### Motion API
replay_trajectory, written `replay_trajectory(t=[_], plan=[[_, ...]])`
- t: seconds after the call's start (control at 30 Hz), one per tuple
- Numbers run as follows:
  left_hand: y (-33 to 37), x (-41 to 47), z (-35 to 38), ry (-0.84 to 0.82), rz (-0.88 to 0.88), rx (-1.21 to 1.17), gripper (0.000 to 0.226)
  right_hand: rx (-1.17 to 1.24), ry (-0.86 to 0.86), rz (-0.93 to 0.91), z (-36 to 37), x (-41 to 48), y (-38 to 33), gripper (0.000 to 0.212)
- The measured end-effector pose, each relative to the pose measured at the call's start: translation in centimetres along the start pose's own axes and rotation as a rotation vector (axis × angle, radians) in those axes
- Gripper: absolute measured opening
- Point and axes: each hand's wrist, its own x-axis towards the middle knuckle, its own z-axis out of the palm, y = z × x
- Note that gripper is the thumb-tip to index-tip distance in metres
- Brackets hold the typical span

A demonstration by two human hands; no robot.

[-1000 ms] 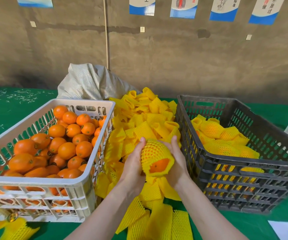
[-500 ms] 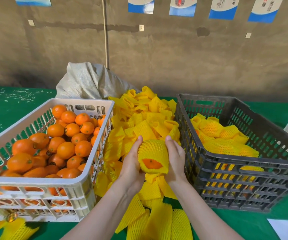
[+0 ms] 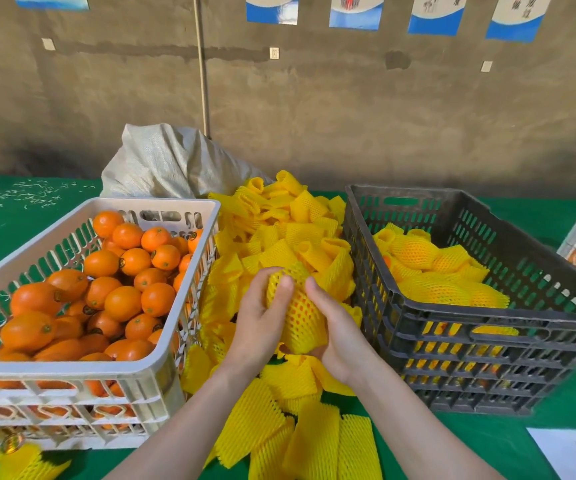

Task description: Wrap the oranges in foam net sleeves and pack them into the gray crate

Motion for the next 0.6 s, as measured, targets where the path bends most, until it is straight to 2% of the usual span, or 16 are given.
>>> replay_trajectory(t=[0.07, 0.13, 0.23, 0.37, 0.43, 0.53, 0.6], plan=[[-0.4, 0.6, 0.0, 0.111, -0.07, -0.054, 0.034, -0.033, 0.017, -0.01, -0.2, -0.2, -0.1, 0.067], [-0.4, 1.1, 0.1, 0.202, -0.032, 0.012, 0.04, -0.074, 0.002, -0.011, -0.6, -0.4, -0.3, 0.054], [-0.3, 1.9, 0.4, 0.206, 0.029, 0.054, 0.048, -0.096, -0.026, 0.001, -0.8, -0.9, -0.6, 0.044], [0.2, 2.9, 0.5, 0.097, 0.074, 0.112, 0.047, -0.06, -0.026, 0.04, -1.1, -1.2, -0.8, 0.073], [0.5, 3.4, 0.8, 0.008, 0.103, 0.164, 0.048, -0.028, -0.04, 0.081, -1.4, -1.2, -0.9, 0.068], [1.0, 4.2, 1.4, -0.234, 0.112, 0.235, 0.049, -0.023, -0.024, 0.141, -2.1, -1.2, -1.1, 0.064], [1.3, 4.7, 2.1, -0.335, 0.118, 0.29, 0.047, -0.023, -0.023, 0.151, -2.4, -1.2, -1.4, 0.073]])
